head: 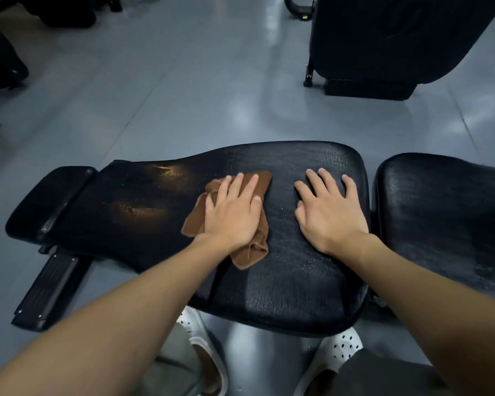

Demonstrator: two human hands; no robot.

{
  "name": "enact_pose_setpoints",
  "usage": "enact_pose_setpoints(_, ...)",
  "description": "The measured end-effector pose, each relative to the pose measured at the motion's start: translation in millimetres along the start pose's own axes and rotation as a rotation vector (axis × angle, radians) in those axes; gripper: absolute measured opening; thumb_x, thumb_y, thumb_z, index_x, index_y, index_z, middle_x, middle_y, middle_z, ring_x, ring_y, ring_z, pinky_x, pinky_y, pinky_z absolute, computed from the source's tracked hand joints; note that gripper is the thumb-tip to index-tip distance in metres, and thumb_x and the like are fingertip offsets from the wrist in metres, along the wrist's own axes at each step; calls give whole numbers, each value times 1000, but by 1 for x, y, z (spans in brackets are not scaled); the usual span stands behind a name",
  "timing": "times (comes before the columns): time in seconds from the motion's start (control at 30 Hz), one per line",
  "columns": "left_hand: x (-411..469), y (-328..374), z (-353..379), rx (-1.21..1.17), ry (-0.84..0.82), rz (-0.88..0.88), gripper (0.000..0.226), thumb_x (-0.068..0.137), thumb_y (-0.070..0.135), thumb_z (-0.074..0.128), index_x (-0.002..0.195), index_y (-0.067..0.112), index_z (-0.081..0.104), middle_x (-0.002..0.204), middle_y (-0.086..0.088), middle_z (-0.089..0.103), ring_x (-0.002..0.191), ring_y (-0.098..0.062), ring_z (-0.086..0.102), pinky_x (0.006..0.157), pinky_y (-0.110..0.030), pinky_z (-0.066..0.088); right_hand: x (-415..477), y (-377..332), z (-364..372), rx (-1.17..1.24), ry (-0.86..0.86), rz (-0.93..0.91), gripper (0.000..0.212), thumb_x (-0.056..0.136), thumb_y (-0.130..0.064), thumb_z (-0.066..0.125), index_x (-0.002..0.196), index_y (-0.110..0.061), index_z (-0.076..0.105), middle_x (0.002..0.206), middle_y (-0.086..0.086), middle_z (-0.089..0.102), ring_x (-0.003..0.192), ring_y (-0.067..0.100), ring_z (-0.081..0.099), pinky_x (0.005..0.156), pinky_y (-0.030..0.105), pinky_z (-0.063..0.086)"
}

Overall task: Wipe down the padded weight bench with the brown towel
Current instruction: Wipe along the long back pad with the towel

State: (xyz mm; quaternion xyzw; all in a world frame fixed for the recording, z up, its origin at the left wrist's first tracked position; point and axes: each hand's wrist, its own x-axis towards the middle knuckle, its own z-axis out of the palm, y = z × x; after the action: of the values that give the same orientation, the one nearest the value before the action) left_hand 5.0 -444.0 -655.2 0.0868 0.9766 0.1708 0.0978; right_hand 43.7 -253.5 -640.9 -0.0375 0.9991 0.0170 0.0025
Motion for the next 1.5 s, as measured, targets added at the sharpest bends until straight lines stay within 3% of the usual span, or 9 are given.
enact_pose_setpoints(0.23, 103, 9, -11, -32, -18, -56, 55, 100, 44, 16, 155, 38, 12, 165, 4, 9, 151, -20, 0, 118, -58, 5, 1, 1, 3, -5, 12, 1, 60, 93, -42, 14, 144, -22, 40, 160, 8, 29, 149, 28, 18, 117, 57, 9)
enact_pose_setpoints(0.4, 129, 13, -15, -57, -11, -89, 56, 100, 43, 16, 155, 36, 16, 164, 5, 15, 151, -20, 4, 118, -58, 6, 2, 2, 4, -3, 15, 5, 59, 94, -42, 16, 143, -23, 40, 159, 7, 30, 149, 27, 18, 116, 57, 11)
enact_pose_setpoints(0.77, -4, -22, -3, 5, 3, 11, 54, 103, 48, 14, 155, 39, 9, 165, 10, 3, 151, -11, -4, 121, -52, 5, 1, 1, -1, -21, -55, 9, 62, 91, -43, 12, 145, -24, 35, 160, 6, 25, 149, 26, 13, 116, 56, 5)
enact_pose_setpoints(0.93, -67, -29, 4, 26, 8, -7, 53, 103, 46, 18, 155, 40, 9, 165, 12, 3, 151, -10, -5, 121, -49, 8, 16, -11, -20, -90, -26, -39, 58, 89, -43, 17, 132, -18, 47, 147, 6, 42, 141, 25, 27, 110, 56, 16)
enact_pose_setpoints(1.0, -89, -30, 6, 46, 9, -10, 55, 100, 48, 14, 155, 41, 9, 165, 12, 4, 150, -9, -6, 121, -48, 9, 25, -24, -20, -25, -21, -82, 53, 97, -38, 25, 145, -21, 37, 156, 4, 33, 147, 23, 19, 114, 55, 10)
enact_pose_setpoints(1.13, -126, -37, 10, 63, -4, 7, 68, 88, 54, -3, 154, 42, 6, 165, 13, 1, 150, -8, -9, 121, -45, 9, 32, -42, -5, 99, -89, -69, 56, 102, -45, 13, 153, -26, 26, 164, 0, 18, 151, 21, 6, 118, 55, -1)
enact_pose_setpoints(1.37, -113, -39, 10, 71, 1, 6, 68, 87, 53, -4, 154, 45, 4, 165, 15, 0, 150, -9, -9, 120, -47, 9, 33, -43, 2, 82, -87, -79, 60, 101, -49, 8, 152, -26, 29, 164, 0, 15, 151, 20, 3, 118, 55, -2)
enact_pose_setpoints(1.5, -82, -42, 8, 71, 7, 34, 54, 102, 47, 17, 154, 43, 7, 165, 12, 2, 151, -11, -7, 120, -50, 11, 35, -41, 4, 2, -105, -94, 63, 98, -56, 13, 152, -27, 26, 164, 1, 14, 151, 22, 6, 117, 57, 2)
